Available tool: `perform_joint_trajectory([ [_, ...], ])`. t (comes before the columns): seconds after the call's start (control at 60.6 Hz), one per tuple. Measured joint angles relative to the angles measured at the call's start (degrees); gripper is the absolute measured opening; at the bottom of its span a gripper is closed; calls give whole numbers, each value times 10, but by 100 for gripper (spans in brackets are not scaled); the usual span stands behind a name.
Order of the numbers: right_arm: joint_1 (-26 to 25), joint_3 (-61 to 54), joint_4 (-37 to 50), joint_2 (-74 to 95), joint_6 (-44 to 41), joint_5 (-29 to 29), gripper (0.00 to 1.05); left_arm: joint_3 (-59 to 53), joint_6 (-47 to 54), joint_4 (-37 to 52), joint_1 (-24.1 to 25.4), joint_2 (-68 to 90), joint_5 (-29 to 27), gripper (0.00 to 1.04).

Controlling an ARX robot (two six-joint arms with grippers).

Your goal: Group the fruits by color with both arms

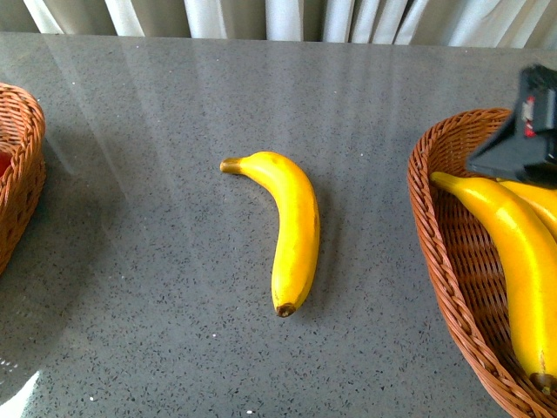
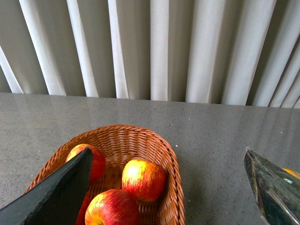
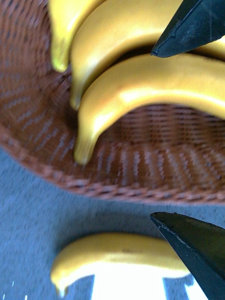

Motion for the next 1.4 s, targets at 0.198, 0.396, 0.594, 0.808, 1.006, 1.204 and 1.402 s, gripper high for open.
perform_joint_trajectory([
  [0.198, 113, 93, -4, 70, 0, 17, 96, 0, 0, 0, 0, 0, 0, 96],
  [0.396, 155, 159, -16, 164, -3, 30, 96, 0, 0, 0, 0, 0, 0, 96],
  [0.594, 166, 210, -27, 245, -7, 33, 96, 0, 0, 0, 0, 0, 0, 96],
  [0.808, 170, 264, -41, 316, -8, 33, 96, 0, 0, 0, 0, 0, 0, 96],
  [1.006, 183, 295, -50, 355, -9, 32, 96, 0, 0, 0, 0, 0, 0, 96],
  [1.204, 196, 312, -57, 380, -9, 32, 96, 0, 0, 0, 0, 0, 0, 96],
  [1.402, 204, 313, -59, 391, -9, 32, 76, 0, 0, 0, 0, 0, 0, 96],
])
